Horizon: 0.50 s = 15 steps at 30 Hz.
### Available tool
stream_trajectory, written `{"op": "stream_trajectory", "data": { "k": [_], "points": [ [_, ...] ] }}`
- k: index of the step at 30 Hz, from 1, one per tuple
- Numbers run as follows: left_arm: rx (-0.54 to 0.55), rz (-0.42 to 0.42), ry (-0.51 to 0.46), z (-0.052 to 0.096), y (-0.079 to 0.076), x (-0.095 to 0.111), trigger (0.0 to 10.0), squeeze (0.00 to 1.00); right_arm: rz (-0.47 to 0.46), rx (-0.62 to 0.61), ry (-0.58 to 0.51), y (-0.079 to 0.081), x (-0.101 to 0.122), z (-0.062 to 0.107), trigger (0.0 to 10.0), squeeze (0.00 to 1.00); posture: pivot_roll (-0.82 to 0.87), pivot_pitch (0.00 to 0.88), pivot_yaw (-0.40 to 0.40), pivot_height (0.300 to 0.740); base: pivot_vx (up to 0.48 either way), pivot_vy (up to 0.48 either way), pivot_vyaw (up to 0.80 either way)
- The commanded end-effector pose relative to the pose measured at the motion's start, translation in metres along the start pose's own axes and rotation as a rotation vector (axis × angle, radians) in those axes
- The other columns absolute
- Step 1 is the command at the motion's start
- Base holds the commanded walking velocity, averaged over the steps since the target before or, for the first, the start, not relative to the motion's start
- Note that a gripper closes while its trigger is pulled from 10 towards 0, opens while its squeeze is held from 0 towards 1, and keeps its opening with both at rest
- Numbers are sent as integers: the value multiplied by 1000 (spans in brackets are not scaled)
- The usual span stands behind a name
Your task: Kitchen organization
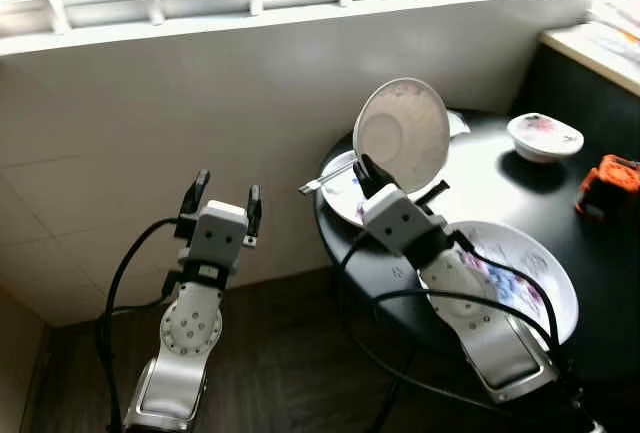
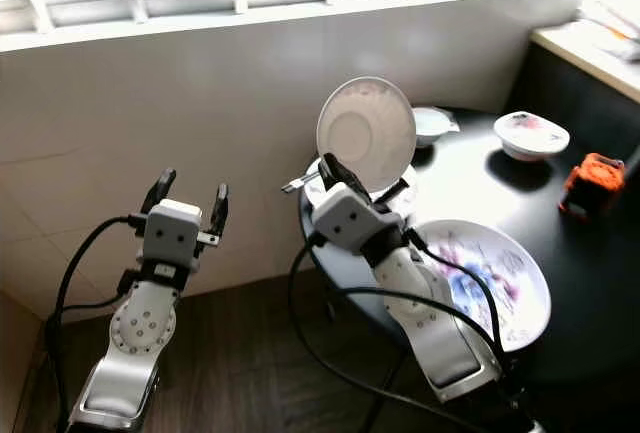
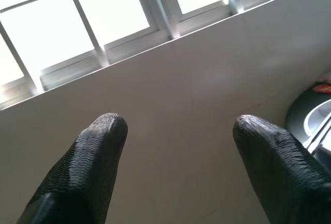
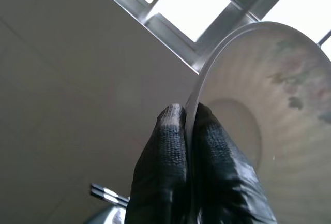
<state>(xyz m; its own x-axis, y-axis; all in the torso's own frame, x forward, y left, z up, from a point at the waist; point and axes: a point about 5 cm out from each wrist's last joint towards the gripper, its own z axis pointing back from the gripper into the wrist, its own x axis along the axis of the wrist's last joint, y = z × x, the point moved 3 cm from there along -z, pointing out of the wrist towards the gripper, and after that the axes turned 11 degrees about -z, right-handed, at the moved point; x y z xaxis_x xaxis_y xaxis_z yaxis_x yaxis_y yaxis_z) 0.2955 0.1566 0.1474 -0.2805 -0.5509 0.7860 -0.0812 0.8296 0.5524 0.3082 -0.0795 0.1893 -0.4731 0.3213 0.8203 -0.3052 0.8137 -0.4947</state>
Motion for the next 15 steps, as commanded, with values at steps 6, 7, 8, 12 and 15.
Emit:
{"op": "stream_trajectory", "data": {
  "k": [6, 7, 8, 12, 15],
  "points": [
    [-65, -14, -16, 7, -9, 1, 10000, 0, 12, 27, -37, 4, 8, -3, 0, 0, 93, 0, -38, 740, 0, 0, 800],
    [-68, -17, -17, 7, -9, 1, 10000, 0, 15, 29, -37, 4, 8, -3, 0, 0, 94, 0, -38, 740, 0, 0, 800],
    [-70, -20, -16, 8, -8, 0, 10000, 0, 17, 30, -38, 4, 8, -3, 0, 0, 94, 0, -38, 740, 0, 0, 800],
    [-84, -32, -8, 17, -2, 0, 10000, 0, 26, 33, -44, 2, 8, -4, 0, 0, 98, 0, -38, 740, 0, 0, 800],
    [-95, -37, 2, 23, 0, -2, 10000, 0, 32, 37, -50, 1, 9, -5, 0, 0, 100, 0, -38, 740, 0, 0, 800]
  ]
}}
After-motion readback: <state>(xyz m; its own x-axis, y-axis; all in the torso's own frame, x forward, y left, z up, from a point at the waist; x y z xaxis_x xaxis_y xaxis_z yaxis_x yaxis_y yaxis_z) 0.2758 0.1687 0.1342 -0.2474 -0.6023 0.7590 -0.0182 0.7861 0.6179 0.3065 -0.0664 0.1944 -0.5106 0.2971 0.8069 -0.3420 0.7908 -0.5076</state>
